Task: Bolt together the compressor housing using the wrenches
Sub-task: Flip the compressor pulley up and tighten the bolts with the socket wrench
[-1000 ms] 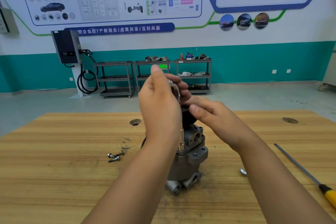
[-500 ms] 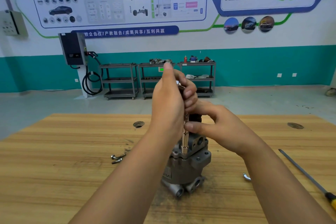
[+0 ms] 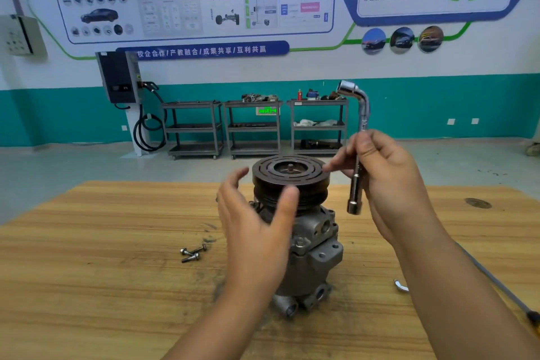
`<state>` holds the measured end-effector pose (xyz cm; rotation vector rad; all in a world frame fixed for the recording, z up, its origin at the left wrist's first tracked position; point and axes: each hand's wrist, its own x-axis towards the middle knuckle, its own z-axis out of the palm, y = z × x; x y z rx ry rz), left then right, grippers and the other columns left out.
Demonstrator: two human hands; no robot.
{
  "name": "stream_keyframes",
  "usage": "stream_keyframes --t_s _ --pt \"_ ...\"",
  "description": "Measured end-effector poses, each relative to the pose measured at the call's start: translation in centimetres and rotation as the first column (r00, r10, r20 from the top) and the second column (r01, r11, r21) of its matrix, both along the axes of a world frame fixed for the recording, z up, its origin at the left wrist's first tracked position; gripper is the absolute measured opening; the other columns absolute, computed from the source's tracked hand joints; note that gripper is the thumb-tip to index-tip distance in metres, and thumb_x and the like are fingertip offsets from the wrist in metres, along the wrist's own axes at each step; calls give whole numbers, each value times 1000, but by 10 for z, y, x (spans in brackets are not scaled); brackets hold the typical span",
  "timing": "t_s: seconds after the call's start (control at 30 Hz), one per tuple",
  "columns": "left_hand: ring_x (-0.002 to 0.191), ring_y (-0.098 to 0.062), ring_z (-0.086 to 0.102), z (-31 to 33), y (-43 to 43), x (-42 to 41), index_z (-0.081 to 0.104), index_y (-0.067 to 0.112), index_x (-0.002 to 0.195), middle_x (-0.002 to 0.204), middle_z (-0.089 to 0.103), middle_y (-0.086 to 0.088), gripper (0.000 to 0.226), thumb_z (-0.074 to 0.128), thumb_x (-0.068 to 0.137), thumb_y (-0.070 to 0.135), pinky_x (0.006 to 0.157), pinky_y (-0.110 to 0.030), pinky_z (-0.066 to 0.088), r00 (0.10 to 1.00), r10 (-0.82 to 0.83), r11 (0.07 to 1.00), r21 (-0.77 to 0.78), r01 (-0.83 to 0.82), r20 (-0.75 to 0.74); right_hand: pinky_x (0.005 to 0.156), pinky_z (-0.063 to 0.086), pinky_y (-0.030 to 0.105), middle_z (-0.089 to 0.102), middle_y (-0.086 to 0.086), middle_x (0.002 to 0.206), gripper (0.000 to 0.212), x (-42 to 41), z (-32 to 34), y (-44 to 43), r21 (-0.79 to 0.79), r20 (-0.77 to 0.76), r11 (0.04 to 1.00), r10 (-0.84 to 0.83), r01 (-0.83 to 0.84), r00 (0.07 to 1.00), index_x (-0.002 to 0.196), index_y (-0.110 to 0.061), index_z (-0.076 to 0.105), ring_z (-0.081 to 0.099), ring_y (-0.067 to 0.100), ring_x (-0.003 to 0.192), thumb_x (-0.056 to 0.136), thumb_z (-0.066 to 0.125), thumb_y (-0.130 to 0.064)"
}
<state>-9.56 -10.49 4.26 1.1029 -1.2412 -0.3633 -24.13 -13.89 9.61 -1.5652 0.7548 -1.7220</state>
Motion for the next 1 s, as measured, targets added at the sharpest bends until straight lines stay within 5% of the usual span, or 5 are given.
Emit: stream_keyframes --t_s 0.17,0.3,0.47,0.63,1.0 --pt "135 -12 23 -42 8 -3 6 62 121 142 18 17 105 74 41 67 112 -41 25 996 -6 983 184 -9 84 55 44 29 52 -5 62 26 -5 -10 -9 89 -190 938 -315 336 930 79 -19 54 49 7 51 100 40 -23" --pt "129 -12 36 -49 2 4 0 68 119 142 29 11 115 83 40 58 103 -30 29 996 -85 970 232 76 30 73 51 50 48 1 68 23 -8 -18 -15 147 -379 894 -345 424 859 85 -18 55 46 19 63 100 40 -25" --pt "112 -1 47 -56 -10 13 8 73 110 122 43 23 106 82 35 61 89 -16 33 996 -73 984 166 65 41 53 34 28 53 2 74 23 -5 -30 -23 113 -623 831 -367 544 690 87 -14 53 46 14 62 101 39 -24" --pt "105 6 56 -60 -24 30 22 64 107 120 51 23 97 84 33 54 87 -21 46 984 -175 966 192 175 -14 66 49 38 60 -8 85 24 -5 -28 -24 204 -565 842 -316 500 762 88 -17 54 54 17 69 101 36 -27" --pt "106 1 60 -59 -35 55 23 61 117 122 60 13 105 88 34 58 85 -19 50 909 -404 872 258 416 -99 42 41 27 62 -2 108 31 1 -41 -28 533 -343 819 -20 212 939 129 -17 46 35 8 35 100 33 -16"
